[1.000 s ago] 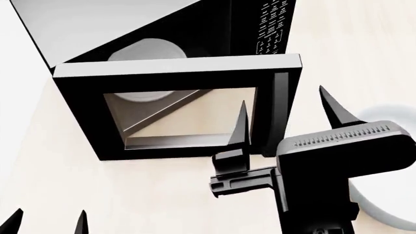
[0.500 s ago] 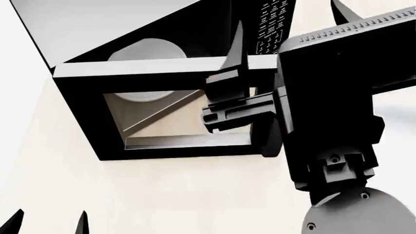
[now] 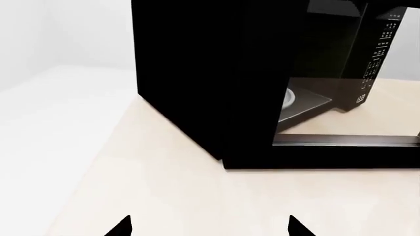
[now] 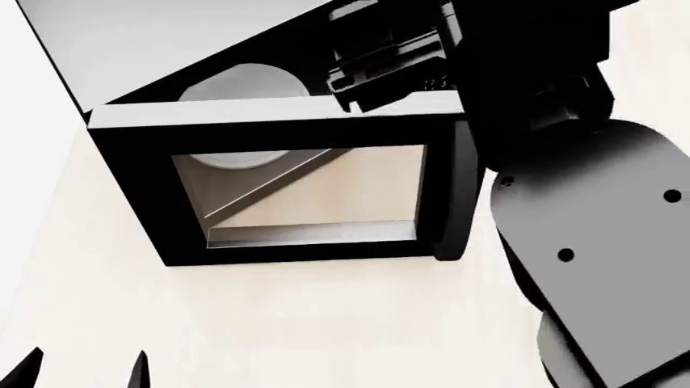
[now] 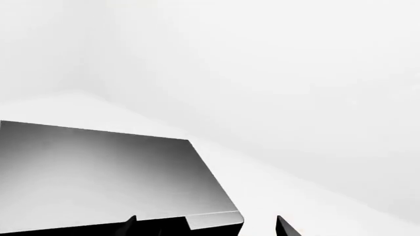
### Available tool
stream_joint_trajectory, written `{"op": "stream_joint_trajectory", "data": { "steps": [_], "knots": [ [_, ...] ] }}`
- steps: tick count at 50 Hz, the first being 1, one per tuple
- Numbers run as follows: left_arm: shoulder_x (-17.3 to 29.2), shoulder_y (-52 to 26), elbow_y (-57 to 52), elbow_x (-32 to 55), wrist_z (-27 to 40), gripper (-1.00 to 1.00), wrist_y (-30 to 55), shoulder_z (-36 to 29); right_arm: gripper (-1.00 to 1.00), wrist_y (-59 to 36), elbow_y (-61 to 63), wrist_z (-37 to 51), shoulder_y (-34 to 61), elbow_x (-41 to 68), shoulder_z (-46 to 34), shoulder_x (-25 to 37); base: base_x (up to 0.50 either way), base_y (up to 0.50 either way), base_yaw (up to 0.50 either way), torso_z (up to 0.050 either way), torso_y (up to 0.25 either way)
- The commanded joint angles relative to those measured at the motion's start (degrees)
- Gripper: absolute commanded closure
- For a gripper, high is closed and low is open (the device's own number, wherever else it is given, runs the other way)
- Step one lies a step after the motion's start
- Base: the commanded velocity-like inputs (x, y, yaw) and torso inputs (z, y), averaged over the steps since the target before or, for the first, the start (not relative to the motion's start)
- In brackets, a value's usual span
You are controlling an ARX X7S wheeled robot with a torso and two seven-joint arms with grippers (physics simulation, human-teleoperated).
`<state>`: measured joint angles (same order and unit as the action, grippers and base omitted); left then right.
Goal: Open the microwave.
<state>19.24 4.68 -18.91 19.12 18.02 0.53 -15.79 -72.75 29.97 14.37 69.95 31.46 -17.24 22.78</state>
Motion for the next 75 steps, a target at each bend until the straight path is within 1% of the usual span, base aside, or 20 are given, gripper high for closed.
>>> {"op": "stream_joint_trajectory", "data": {
  "steps": [1, 2, 3, 4, 6, 7, 9, 13, 15, 17, 23, 30, 50, 59, 75],
  "knots": [
    [0.02, -0.18, 0.47, 0.16, -0.06, -1.0, -0.18, -0.3, -1.0, -4.76, -13.71, -3.49, 9.77, 1.27, -1.01, -2.57, 0.0, 0.0, 0.0, 0.0, 0.0],
    [0.05, -0.16, 0.41, 0.14, -0.02, -1.0, -0.17, -0.32, -1.0, -3.03, -14.3, -3.26, 9.46, 1.33, 0.89, -3.44, 0.0, 0.0, 0.0, 0.0, 0.0],
    [0.07, -0.15, 0.35, 0.27, -0.02, -1.0, -0.15, -0.29, -1.0, -3.69, -15.32, -3.79, 10.5, 1.03, -0.9, -3.07, 0.0, 0.0, 0.0, 0.0, 0.0],
    [0.08, -0.19, 0.39, 0.22, 0.03, -1.0, -0.17, -0.28, -1.0, -5.43, -17.32, -3.63, 10.7, 2.65, 2.44, -5.01, 0.0, 0.0, 0.0, 0.0, 0.0],
    [0.1, -0.2, 0.4, 0.3, 0.03, -1.0, -0.19, -0.28, -1.0, -6.93, -18.86, -4.13, 12.29, 2.16, -0.46, -4.4, 0.0, 0.0, 0.0, 0.0, 0.0],
    [0.13, -0.17, 0.34, 0.37, 0.01, -1.0, -0.19, -0.3, -1.0, -8.35, -20.51, -3.42, 12.35, 3.42, 3.48, -6.53, 0.0, 0.0, 0.0, 0.0, 0.0],
    [0.15, -0.19, 0.36, 0.38, 0.04, -1.0, -0.2, -0.33, -1.0, -9.28, -21.33, -4.28, 13.42, 3.51, 1.43, -5.96, 0.0, 0.0, 0.0, 0.0, 0.0],
    [0.14, -0.54, 0.88, 0.59, -0.11, -1.0, -0.41, -0.26, -1.0, -11.12, -24.94, -6.09, 15.54, 4.89, 1.2, -6.66, 0.0, 0.0, 0.0, 0.0, 0.0],
    [0.1, -0.85, 1.39, 0.73, -0.22, -1.0, -0.59, -0.16, -1.0, -11.55, -26.39, -6.54, 16.89, 4.7, -0.23, -6.46, 0.0, 0.0, 0.0, 0.0, 0.0],
    [0.07, -0.94, 1.62, 0.76, -0.28, -1.0, -0.71, -0.19, -1.0, -11.99, -27.67, -6.56, 17.56, 5.07, 0.67, -7.02, 0.0, 0.0, 0.0, 0.0, 0.0],
    [-0.02, -1.29, 2.33, 0.88, -0.48, -1.0, -1.01, -0.31, -1.0, -13.9, -32.08, -6.66, 20.95, 5.34, 0.47, -7.87, 0.0, 0.0, 0.0, 0.0, 0.0],
    [0.07, -1.25, 2.22, 0.99, -0.31, -1.0, -1.03, -0.29, -1.0, -14.78, -35.81, -6.41, 22.75, 5.96, 0.44, -8.81, 0.0, 0.0, 0.0, 0.0, 0.0],
    [0.44, -0.98, 1.74, 1.38, 0.03, -1.0, -1.04, -0.46, -1.0, -14.04, -48.03, -8.49, 25.93, 6.75, -3.17, -10.13, 0.0, 0.0, 0.0, 0.0, 0.0],
    [0.63, -0.85, 1.51, 1.54, 0.17, -1.0, -1.13, -0.48, -1.0, -13.11, -51.64, -9.25, 27.07, 7.0, -4.38, -10.04, 0.0, 0.0, 0.0, 0.0, 0.0],
    [0.75, -0.98, 1.62, 1.61, 0.51, -1.0, -1.25, -0.58, -1.0, -11.59, -54.67, -10.23, 25.41, 7.74, -6.13, -10.06, 0.0, 0.0, 0.0, 0.0, 0.0]
  ]
}}
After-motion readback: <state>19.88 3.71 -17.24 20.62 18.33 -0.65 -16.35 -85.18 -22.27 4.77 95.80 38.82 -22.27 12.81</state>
